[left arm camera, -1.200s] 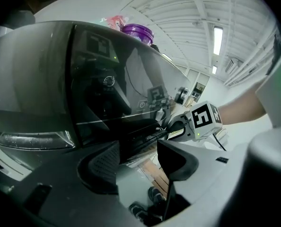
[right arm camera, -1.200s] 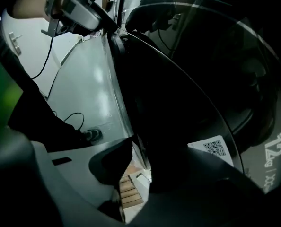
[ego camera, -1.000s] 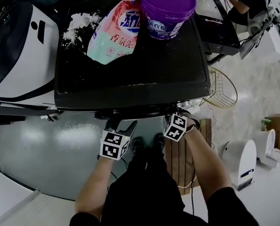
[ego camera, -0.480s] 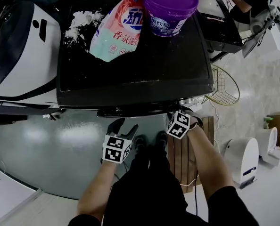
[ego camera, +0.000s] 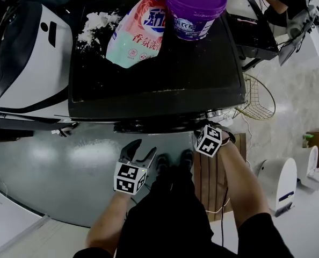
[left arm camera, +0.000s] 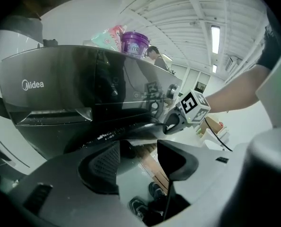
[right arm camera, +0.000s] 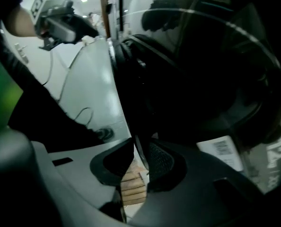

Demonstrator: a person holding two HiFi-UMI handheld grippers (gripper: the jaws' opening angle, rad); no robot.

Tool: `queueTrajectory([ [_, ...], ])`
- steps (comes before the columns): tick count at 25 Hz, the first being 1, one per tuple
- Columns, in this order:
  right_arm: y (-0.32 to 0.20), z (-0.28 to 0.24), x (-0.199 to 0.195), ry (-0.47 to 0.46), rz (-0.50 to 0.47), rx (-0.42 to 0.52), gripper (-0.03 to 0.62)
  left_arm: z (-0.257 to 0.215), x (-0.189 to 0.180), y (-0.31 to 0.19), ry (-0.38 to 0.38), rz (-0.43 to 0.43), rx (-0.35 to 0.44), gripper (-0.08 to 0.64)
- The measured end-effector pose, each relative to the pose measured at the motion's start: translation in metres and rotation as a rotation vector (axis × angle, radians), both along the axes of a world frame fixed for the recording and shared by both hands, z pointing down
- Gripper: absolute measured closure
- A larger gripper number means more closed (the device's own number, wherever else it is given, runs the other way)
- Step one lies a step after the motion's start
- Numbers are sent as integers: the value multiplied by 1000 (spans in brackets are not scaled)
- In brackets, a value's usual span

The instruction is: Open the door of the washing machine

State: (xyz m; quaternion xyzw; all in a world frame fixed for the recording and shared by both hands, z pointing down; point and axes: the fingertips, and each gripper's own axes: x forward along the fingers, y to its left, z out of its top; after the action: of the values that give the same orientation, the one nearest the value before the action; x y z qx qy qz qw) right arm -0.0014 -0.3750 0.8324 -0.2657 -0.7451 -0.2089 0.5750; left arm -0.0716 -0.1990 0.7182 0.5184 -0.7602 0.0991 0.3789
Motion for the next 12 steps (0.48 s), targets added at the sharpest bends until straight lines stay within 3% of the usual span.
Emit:
queueTrajectory([
  [3, 31, 18, 59, 127, -105, -71, 480, -1, -2, -1, 4, -11, 3, 301],
  [6, 45, 25, 85, 89, 21, -120, 481, -7, 1, -6, 6, 8, 19, 302],
  [12, 63, 28, 98, 47, 214, -76, 485, -18, 21, 3, 22, 16, 16, 304],
])
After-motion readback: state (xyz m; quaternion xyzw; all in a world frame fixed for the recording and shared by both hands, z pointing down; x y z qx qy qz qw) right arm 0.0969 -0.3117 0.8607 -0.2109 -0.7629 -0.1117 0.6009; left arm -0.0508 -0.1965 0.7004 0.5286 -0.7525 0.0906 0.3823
